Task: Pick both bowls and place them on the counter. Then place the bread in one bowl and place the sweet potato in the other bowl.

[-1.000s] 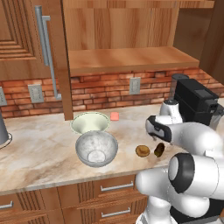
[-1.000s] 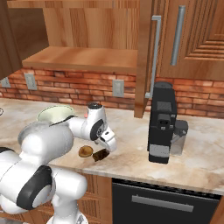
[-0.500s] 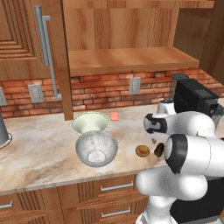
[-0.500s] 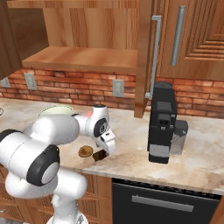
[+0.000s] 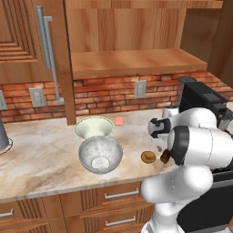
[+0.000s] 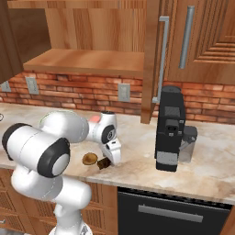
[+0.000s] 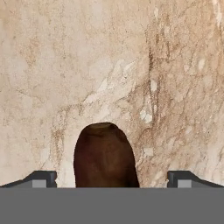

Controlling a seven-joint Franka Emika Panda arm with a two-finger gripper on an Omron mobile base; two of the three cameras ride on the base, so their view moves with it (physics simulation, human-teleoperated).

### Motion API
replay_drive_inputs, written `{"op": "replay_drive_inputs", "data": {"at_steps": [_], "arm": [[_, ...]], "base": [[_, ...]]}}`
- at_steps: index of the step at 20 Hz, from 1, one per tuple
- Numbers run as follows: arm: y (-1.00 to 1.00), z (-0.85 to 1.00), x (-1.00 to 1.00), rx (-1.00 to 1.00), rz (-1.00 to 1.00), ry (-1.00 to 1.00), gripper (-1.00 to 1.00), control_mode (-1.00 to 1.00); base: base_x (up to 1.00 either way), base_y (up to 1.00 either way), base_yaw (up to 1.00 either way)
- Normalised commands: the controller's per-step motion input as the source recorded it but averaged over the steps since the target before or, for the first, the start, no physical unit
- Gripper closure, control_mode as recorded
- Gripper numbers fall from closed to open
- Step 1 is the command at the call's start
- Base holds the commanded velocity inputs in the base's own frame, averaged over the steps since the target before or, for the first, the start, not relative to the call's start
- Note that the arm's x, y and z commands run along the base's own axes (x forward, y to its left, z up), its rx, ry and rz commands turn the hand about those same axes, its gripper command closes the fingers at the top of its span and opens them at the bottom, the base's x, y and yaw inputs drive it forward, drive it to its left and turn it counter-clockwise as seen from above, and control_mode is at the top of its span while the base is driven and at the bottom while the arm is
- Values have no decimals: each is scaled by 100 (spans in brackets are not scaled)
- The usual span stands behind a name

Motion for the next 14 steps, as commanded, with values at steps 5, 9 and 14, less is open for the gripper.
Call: {"op": "replay_drive_inputs", "data": {"at_steps": [5,9,14], "arm": [[0,-22,0,3,-10,1,-100,-100],[5,-16,0,4,-9,0,-100,-100],[1,-3,0,2,-4,0,100,-100]], "base": [[0,0,0],[0,0,0],[0,0,0]]}}
